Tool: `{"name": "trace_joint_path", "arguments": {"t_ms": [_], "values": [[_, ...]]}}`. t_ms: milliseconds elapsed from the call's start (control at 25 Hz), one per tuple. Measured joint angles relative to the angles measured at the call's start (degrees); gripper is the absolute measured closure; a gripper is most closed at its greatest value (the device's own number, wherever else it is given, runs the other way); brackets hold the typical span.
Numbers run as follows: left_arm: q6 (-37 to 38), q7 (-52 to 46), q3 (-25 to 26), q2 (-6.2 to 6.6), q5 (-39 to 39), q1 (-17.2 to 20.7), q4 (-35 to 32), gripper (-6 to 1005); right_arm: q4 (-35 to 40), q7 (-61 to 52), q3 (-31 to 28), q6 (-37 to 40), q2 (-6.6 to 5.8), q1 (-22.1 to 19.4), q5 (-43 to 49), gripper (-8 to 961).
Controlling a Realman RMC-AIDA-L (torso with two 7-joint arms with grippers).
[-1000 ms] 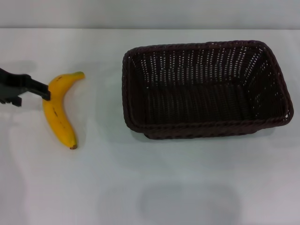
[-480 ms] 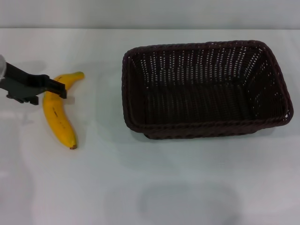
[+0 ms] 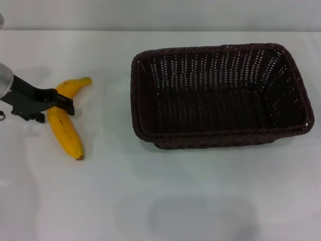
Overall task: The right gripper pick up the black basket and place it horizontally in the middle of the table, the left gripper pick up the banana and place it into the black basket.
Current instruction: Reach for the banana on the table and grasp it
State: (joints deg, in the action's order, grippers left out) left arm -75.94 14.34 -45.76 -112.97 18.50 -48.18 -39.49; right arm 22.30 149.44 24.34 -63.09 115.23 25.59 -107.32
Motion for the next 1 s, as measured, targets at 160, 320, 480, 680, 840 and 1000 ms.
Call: {"name": "trace_joint_path", "arguments": {"t_ms": [160, 320, 480, 680, 840, 1000], "values": [[0.49, 0.01, -0.03, 0.15, -0.23, -1.02, 0.17, 204, 0.00, 0.78, 0.00, 0.35, -0.01, 0.24, 0.00, 256], [0.79, -0.05, -0.03, 0.08, -2.30, -2.00, 0.25, 254, 0.02, 0.94, 0.00, 0.59, -0.01, 0.26, 0.00, 256], [0.86, -0.10, -0.03, -0.08, -2.90, -2.50, 0.34, 347, 0.02, 0.94, 0.00, 0.77, -0.01, 0.31, 0.08, 256], [0.91, 0.27, -0.03, -0.09, -2.96, -2.68, 0.39, 464, -0.01, 0.94, 0.00, 0.82, -0.01, 0.27, 0.28, 257], [0.97, 1.53, 0.07, 0.16, -2.39, -2.87, -0.91, 494, -0.11, 0.95, 0.01, 1.13, -0.01, 0.20, 0.39, 257], [-0.16, 2.99, 0.29, 0.92, -0.07, -2.89, -4.04, 504, -0.15, 0.95, 0.00, 1.31, -0.02, 0.08, 0.45, 258]]}}
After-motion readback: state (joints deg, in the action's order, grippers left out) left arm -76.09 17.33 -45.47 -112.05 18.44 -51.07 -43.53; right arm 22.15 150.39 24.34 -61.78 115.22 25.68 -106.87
